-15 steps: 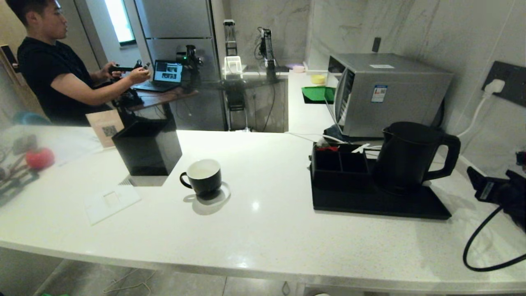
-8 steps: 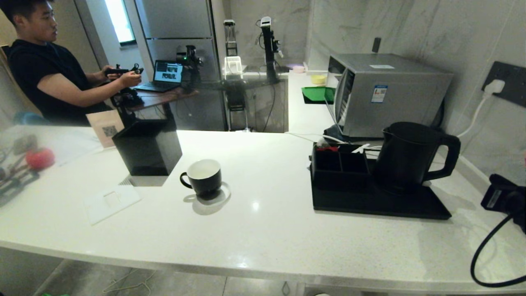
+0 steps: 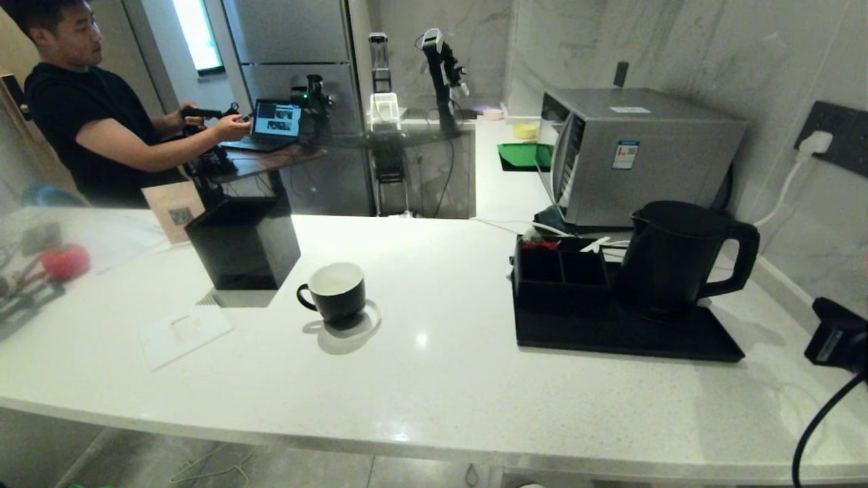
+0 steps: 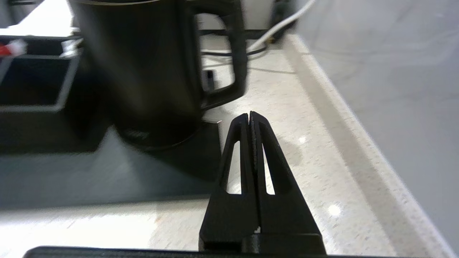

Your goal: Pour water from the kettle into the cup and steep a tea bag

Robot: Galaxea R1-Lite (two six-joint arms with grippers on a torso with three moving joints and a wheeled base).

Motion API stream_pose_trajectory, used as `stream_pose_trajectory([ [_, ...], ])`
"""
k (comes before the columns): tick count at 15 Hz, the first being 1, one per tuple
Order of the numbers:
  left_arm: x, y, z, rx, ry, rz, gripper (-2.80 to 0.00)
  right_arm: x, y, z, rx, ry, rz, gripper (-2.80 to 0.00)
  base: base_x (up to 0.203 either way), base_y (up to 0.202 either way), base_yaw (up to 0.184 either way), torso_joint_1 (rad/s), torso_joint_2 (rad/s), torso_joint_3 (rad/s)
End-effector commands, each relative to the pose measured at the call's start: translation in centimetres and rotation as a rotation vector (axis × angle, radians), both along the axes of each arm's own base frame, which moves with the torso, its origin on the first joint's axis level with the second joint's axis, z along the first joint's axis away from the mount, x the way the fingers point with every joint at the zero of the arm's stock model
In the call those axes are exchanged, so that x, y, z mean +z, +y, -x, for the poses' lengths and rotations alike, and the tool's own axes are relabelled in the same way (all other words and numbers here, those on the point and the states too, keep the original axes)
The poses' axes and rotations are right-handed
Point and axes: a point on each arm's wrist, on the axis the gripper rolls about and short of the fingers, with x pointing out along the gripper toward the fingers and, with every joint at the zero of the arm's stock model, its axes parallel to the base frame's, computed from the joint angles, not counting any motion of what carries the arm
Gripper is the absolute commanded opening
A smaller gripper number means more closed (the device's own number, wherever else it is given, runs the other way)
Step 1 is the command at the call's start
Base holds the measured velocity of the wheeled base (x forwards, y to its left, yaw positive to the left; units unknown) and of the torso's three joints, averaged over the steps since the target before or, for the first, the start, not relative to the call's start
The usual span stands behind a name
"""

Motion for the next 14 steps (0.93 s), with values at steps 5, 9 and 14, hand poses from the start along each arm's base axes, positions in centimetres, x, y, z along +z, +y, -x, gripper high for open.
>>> stream_pose_trajectory([
  [5, 0.0, 0.0, 0.0, 0.000, -0.001, 0.001, -2.80, 1.0, 1.2, 2.3, 0.151, -0.029, 0.016, -2.80, 0.000, 0.000, 0.000, 0.000, 0.00, 0.000],
  [9, 0.0, 0.0, 0.0, 0.000, -0.001, 0.001, -2.80, 1.6, 3.6, 2.2, 0.358, -0.046, 0.054, -2.80, 0.000, 0.000, 0.000, 0.000, 0.00, 0.000],
  [14, 0.0, 0.0, 0.0, 0.000, -0.001, 0.001, -2.80, 2.7, 8.1, 0.7, 0.610, -0.101, 0.070, -2.80, 0.000, 0.000, 0.000, 0.000, 0.00, 0.000],
])
